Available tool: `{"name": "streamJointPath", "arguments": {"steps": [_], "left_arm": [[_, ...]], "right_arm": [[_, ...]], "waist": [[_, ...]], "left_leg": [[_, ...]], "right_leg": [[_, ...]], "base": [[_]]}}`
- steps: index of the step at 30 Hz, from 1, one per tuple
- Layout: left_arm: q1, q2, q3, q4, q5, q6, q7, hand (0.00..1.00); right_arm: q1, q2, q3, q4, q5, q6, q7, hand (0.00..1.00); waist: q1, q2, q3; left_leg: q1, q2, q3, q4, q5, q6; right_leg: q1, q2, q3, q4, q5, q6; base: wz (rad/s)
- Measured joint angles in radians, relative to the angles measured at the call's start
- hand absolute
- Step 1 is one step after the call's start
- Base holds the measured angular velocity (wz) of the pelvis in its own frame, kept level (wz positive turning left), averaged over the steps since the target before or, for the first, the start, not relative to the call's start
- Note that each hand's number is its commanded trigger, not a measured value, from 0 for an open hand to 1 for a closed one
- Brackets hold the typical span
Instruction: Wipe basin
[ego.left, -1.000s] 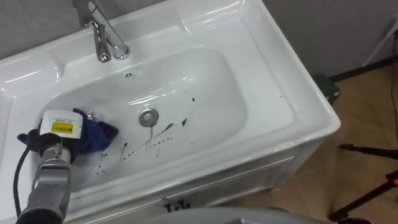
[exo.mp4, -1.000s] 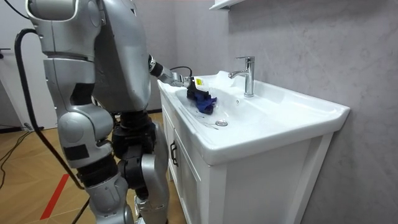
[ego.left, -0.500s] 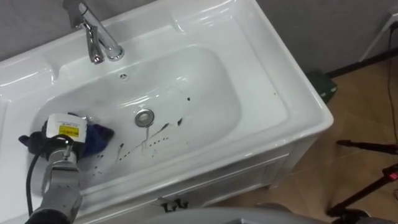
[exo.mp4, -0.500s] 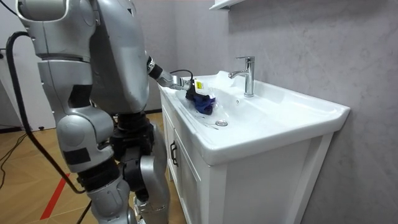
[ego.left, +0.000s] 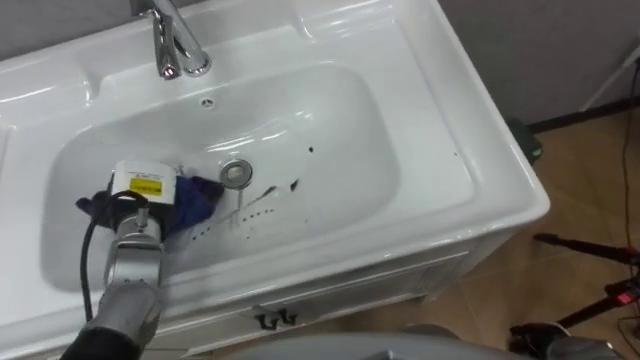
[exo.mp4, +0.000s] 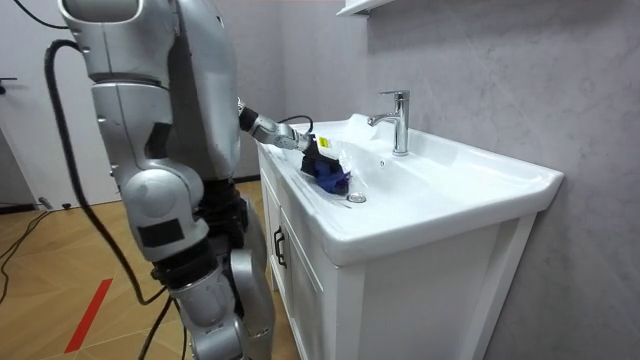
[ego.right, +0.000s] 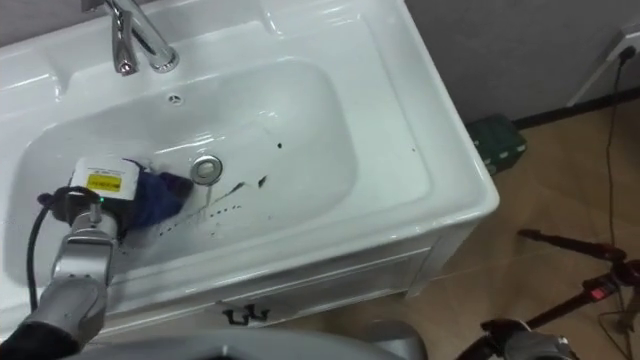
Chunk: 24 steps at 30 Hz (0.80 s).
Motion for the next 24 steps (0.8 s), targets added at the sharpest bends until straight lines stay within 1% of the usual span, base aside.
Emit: {"name": "streamJointPath", "arguments": {"steps": [1, 2, 3, 4, 5, 6, 7, 9, 10, 11, 12, 15, 16, 18, 22, 24], "left_arm": [[-0.002, 0.001, -0.012, -0.02, -0.014, -0.006, -0.008, 1.0], [-0.005, 0.001, -0.033, -0.069, -0.033, -0.022, -0.037, 1.0], [-0.007, 0.002, -0.058, -0.122, -0.042, -0.037, -0.067, 1.0], [-0.011, 0.002, -0.07, -0.142, -0.05, -0.048, -0.079, 1.0], [-0.02, -0.001, -0.094, -0.171, -0.054, -0.072, -0.101, 1.0], [-0.028, -0.011, -0.107, -0.197, -0.056, -0.092, -0.125, 1.0], [-0.032, -0.018, -0.11, -0.207, -0.06, -0.101, -0.136, 1.0], [-0.055, -0.029, -0.124, -0.233, -0.099, -0.134, -0.176, 1.0], [-0.058, -0.03, -0.124, -0.24, -0.11, -0.142, -0.185, 1.0], [-0.064, -0.035, -0.124, -0.25, -0.127, -0.158, -0.198, 1.0], [-0.073, -0.043, -0.124, -0.251, -0.147, -0.169, -0.204, 1.0], [-0.097, -0.062, -0.122, -0.25, -0.188, -0.196, -0.219, 1.0], [-0.101, -0.064, -0.122, -0.25, -0.188, -0.204, -0.22, 1.0], [-0.113, -0.079, -0.12, -0.25, -0.187, -0.218, -0.224, 1.0], [-0.123, -0.09, -0.119, -0.25, -0.187, -0.229, -0.224, 1.0], [-0.123, -0.109, -0.12, -0.247, -0.187, -0.229, -0.224, 1.0]], "right_arm": [[0.0, 0.0, 0.002, 0.001, 0.004, -0.004, 0.001, 0.0], [-0.002, 0.0, 0.01, 0.003, 0.013, -0.008, 0.003, 0.0], [-0.006, 0.0, 0.02, 0.005, 0.016, -0.011, 0.009, 0.0], [-0.009, 0.0, 0.027, 0.006, 0.017, -0.013, 0.011, 0.0], [-0.011, 0.001, 0.036, 0.005, 0.014, -0.022, 0.016, 0.0], [-0.012, 0.004, 0.036, 0.003, 0.006, -0.032, 0.022, 0.0], [-0.012, 0.007, 0.036, 0.003, -0.001, -0.036, 0.025, 0.0], [-0.011, 0.012, 0.036, 0.006, -0.008, -0.058, 0.035, 0.0], [-0.011, 0.012, 0.036, 0.007, -0.008, -0.063, 0.037, 0.0], [-0.01, 0.011, 0.036, 0.007, -0.007, -0.066, 0.04, 0.0], [-0.007, 0.01, 0.036, 0.007, -0.006, -0.066, 0.041, 0.0], [0.0, 0.01, 0.041, 0.007, -0.006, -0.068, 0.043, 0.0], [0.0, 0.011, 0.041, 0.007, -0.006, -0.07, 0.044, 0.0], [0.003, 0.012, 0.046, 0.007, -0.007, -0.075, 0.044, 0.0], [0.004, 0.017, 0.055, 0.007, -0.008, -0.075, 0.044, 0.0], [0.004, 0.028, 0.065, 0.003, -0.012, -0.072, 0.043, 0.0]], "waist": [[0.0, 0.0, 0.0005], [0.001, -0.001, 0.0029], [0.0, -0.003, 0.0074], [0.0, -0.004, 0.0095], [-0.004, -0.003, 0.011], [-0.014, -0.002, 0.0109], [-0.018, -0.002, 0.0111], [-0.021, -0.002, 0.0111], [-0.022, -0.002, 0.0112], [-0.023, -0.003, 0.0113], [-0.023, -0.003, 0.0114], [-0.022, -0.006, 0.0133], [-0.022, -0.007, 0.0139], [-0.022, -0.012, 0.0176], [-0.023, -0.019, 0.022], [-0.022, -0.021, 0.023]], "left_leg": [[-0.002, 0.0, -0.001, 0.001, 0.0, 0.0], [-0.009, 0.0, -0.002, 0.008, 0.0, 0.0], [-0.016, 0.001, -0.001, 0.02, 0.0, 0.0], [-0.019, 0.003, -0.001, 0.024, 0.0, 0.0], [-0.025, 0.004, 0.003, 0.03, 0.0, 0.0], [-0.028, 0.004, 0.004, 0.031, 0.0, 0.0], [-0.028, 0.004, 0.004, 0.031, 0.0, 0.0], [-0.027, 0.005, 0.014, 0.03, 0.0, 0.0], [-0.027, 0.007, 0.02, 0.03, 0.0, 0.0], [-0.026, 0.008, 0.026, 0.03, 0.0, 0.0], [-0.025, 0.009, 0.026, 0.03, 0.0, 0.0], [-0.026, 0.01, 0.027, 0.03, 0.0, 0.0], [-0.026, 0.01, 0.027, 0.03, -0.001, 0.0], [-0.027, 0.009, 0.027, 0.03, -0.001, 0.0], [-0.027, 0.008, 0.028, 0.03, -0.001, 0.0], [-0.027, 0.007, 0.028, 0.031, -0.002, 0.001]], "right_leg": [[0.0, -0.001, -0.004, -0.001, 0.0, 0.0], [-0.001, -0.002, -0.007, -0.002, 0.0, 0.0], [-0.001, -0.003, -0.009, -0.003, 0.0, 0.0], [-0.001, -0.003, -0.009, -0.003, 0.0, 0.001], [-0.001, -0.004, -0.011, -0.004, 0.0, 0.001], [-0.001, -0.004, -0.017, -0.006, 0.0, 0.001], [-0.001, -0.003, -0.018, -0.008, 0.0, 0.001], [0.001, 0.003, -0.012, -0.017, 0.003, -0.002], [0.001, 0.004, -0.01, -0.018, 0.003, -0.002], [0.001, 0.005, -0.007, -0.019, 0.004, -0.003], [0.001, 0.005, -0.006, -0.019, 0.004, -0.003], [0.002, 0.005, -0.008, -0.014, 0.004, -0.004], [0.001, 0.005, -0.008, -0.014, 0.004, -0.004], [0.0, 0.005, -0.006, -0.013, 0.005, -0.003], [0.0, 0.005, -0.005, -0.016, 0.006, -0.001], [-0.001, 0.004, -0.004, -0.019, 0.006, -0.001]], "base": [[0.18], [0.11], [0.07], [0.04], [0.07], [0.09], [0.07], [-0.06], [-0.11], [-0.07], [-0.04], [0.0], [0.0], [0.0], [0.0], [0.0]]}}
